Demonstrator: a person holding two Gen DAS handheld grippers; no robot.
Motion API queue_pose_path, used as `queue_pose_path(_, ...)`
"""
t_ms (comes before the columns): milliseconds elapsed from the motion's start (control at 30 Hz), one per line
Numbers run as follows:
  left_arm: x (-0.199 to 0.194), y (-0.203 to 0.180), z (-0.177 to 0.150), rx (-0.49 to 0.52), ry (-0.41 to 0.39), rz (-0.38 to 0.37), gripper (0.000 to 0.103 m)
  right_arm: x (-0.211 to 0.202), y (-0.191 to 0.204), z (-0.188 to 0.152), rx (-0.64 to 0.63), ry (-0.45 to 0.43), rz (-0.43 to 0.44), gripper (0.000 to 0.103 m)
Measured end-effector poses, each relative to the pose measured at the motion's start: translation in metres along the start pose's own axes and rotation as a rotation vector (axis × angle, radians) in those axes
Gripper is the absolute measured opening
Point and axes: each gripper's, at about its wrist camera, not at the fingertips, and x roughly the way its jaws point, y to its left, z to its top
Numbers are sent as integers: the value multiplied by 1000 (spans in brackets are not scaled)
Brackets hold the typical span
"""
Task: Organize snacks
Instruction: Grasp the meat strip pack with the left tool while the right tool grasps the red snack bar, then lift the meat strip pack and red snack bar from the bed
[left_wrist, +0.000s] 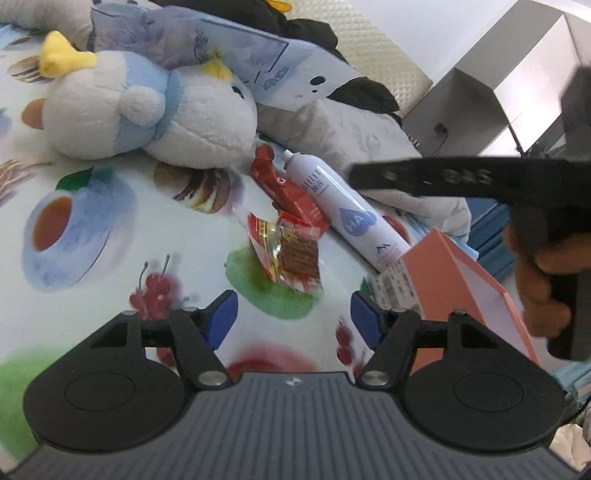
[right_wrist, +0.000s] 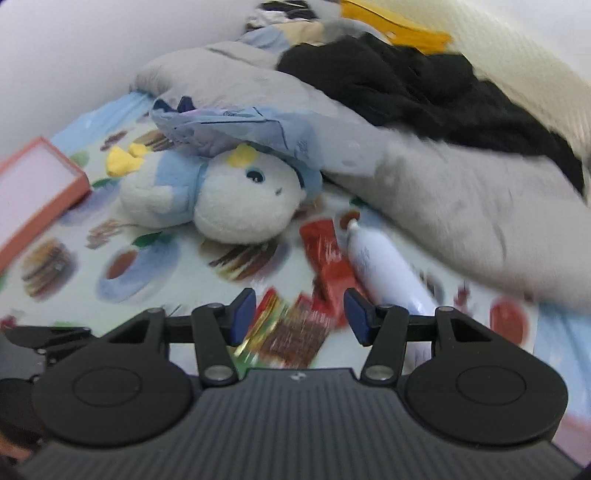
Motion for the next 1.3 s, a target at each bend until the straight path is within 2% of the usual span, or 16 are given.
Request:
queue_pose_path(100,15,3,5,-2,7,4,67,34,-7,10,-7,60,21,55)
queue_pose_path(233,38,5,12,-1,21,22,66,77,-17,19,-26,125,-6,55)
queue_pose_path(367,56,7,16,12,26,51,66,109,-21,24,-48,133,-9,55)
queue_pose_path(433,62,3,18,60,24,95,66,122,-21,26,-64,136,1,55)
queue_pose_path(700,77,-2,26,98,21,114,66,151,-23,30,-71,143,8,55)
queue_pose_path(833,81,-4,28,103,30,131,62,158,-25,30,-74,136,6,55)
queue_pose_path(900,81,-6,28,104,35,146,59,160,-26,30,-70,126,18,49)
queue_pose_path(967,81,-6,28,99,39,156,51,163,-29,29,-64,123,19,49)
queue_pose_path(1033,83,-8,28,99,42,168,45,164,-32,29,-45,124,23,43)
queue_pose_path(1100,83,-9,28,98,56,171,33,165,-33,29,-39,129,23,37)
queue_pose_path(1133,84,-9,28,93,62,172,23,165,-31,30,-42,136,30,32)
queue_pose_path(1167,84,-9,28,89,67,173,15,165,-30,30,-48,140,23,32)
queue_pose_path(1233,83,-7,27,79,73,172,9,165,-25,30,-70,140,15,29)
queue_pose_path(1300,80,-4,27,59,78,157,7,163,-22,30,-77,141,24,27)
